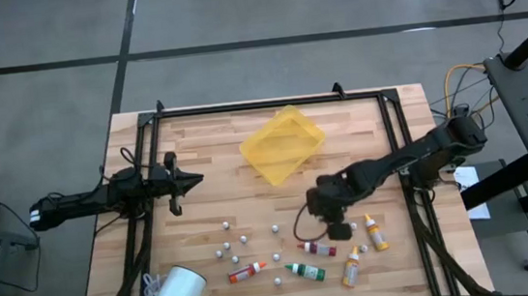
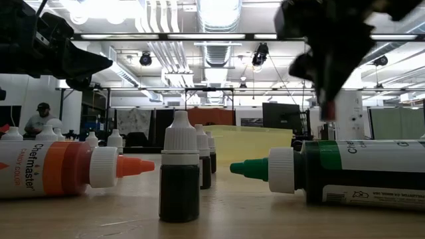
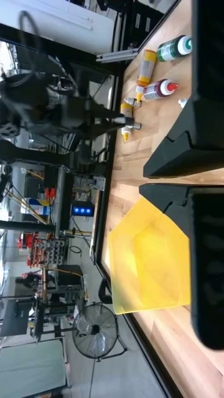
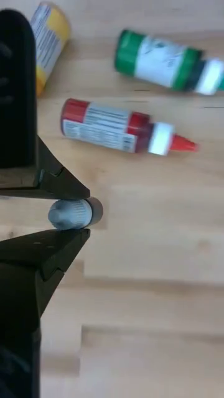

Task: Pick & Place food coloring
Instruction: Put the small red food coloring bottle into the yellow bin

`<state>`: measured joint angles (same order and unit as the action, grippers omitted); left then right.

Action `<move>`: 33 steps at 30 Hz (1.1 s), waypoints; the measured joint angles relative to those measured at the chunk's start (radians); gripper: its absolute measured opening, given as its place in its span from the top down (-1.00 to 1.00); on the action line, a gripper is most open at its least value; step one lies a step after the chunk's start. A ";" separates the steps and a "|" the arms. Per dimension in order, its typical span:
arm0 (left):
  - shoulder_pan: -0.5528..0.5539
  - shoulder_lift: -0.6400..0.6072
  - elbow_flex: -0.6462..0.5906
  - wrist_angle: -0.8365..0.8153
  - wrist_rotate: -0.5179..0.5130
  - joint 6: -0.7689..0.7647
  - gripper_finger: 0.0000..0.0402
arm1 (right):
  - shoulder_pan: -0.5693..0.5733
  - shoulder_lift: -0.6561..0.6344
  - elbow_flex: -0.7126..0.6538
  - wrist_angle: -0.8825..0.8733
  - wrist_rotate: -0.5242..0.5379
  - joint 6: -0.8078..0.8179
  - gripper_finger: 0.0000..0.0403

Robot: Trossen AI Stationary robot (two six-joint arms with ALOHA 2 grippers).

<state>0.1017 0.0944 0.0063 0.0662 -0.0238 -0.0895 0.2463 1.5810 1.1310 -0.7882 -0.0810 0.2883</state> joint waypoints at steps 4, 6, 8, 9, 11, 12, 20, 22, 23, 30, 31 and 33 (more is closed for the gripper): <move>0.000 0.000 0.000 0.000 0.000 0.000 1.00 | -0.045 -0.001 0.115 -0.090 0.002 -0.007 0.70; 0.000 0.000 0.000 0.000 0.000 0.000 1.00 | -0.069 0.002 0.168 -0.123 0.002 -0.008 0.70; 0.000 0.000 0.000 0.000 0.000 0.000 1.00 | -0.091 0.004 0.216 -0.151 0.002 -0.009 0.70; 0.000 0.000 0.000 0.000 0.000 0.000 1.00 | -0.102 0.007 0.236 -0.158 0.002 -0.008 0.70; 0.000 0.000 0.000 0.000 0.000 0.000 1.00 | -0.125 0.008 0.270 -0.158 0.002 -0.008 0.71; 0.000 0.000 0.000 0.000 0.000 0.000 1.00 | -0.137 0.009 0.282 -0.162 0.002 -0.011 0.71; 0.001 0.000 0.000 0.000 0.000 0.000 1.00 | -0.234 0.010 0.332 -0.173 0.003 -0.061 0.71; 0.001 0.000 0.000 0.000 0.000 0.000 1.00 | -0.261 0.010 0.339 -0.173 0.003 -0.064 0.71; 0.001 0.000 0.000 0.000 0.000 0.000 1.00 | -0.273 0.010 0.342 -0.174 0.003 -0.064 0.71; 0.001 0.000 0.000 0.000 0.000 0.000 1.00 | -0.335 0.026 0.380 -0.174 0.004 -0.082 0.71; 0.001 0.000 0.000 0.000 0.000 0.000 1.00 | -0.341 0.034 0.389 -0.176 0.004 -0.085 0.71; 0.001 0.000 0.000 0.000 0.000 0.000 1.00 | -0.350 0.059 0.415 -0.183 0.004 -0.104 0.71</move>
<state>0.1028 0.0940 0.0063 0.0665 -0.0238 -0.0895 -0.1033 1.6396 1.5460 -0.9707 -0.0770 0.1846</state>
